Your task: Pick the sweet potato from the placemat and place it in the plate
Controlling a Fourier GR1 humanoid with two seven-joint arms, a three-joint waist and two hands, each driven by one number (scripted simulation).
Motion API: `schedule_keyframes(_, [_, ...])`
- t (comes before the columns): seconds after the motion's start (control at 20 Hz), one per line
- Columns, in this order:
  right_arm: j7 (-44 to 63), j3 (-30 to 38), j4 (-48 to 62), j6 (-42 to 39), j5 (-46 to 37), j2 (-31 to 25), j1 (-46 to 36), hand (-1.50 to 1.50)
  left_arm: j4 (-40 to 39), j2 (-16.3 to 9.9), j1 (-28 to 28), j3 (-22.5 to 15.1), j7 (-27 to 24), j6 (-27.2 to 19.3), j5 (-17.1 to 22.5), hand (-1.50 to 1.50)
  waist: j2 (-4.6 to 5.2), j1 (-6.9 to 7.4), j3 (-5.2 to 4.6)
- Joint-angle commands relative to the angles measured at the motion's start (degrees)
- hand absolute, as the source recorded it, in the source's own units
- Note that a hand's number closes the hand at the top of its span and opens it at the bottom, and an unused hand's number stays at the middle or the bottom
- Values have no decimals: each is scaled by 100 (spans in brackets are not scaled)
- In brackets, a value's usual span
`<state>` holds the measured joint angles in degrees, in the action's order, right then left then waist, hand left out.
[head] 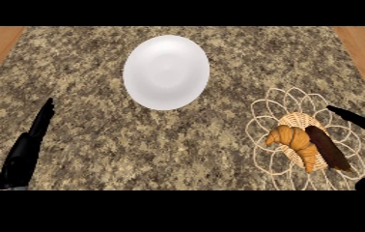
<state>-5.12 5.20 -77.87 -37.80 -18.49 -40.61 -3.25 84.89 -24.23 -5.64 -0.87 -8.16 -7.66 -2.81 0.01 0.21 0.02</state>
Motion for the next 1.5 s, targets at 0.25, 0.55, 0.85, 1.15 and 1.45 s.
schedule_keyframes(0.25, [-297,55,430,87,-694,511,-115,-150,125,443,-80,132,72,122,-462,0,-3,-15,-2])
schedule_keyframes(0.55, [-588,9,1129,-2,-1119,540,-675,-150,-69,461,22,436,-5,465,-406,0,2,5,-1])
schedule_keyframes(0.85, [-1129,116,858,257,-1090,738,-260,150,142,723,-142,297,-57,240,-818,0,-4,-10,-2])
schedule_keyframes(1.15, [-584,-265,2071,1052,-2028,991,-2181,150,-33,507,420,410,130,642,-624,0,81,282,9])
schedule_keyframes(1.45, [-316,-459,3252,1698,-2849,863,-3614,150,-16,652,537,107,43,653,-795,0,233,707,25])
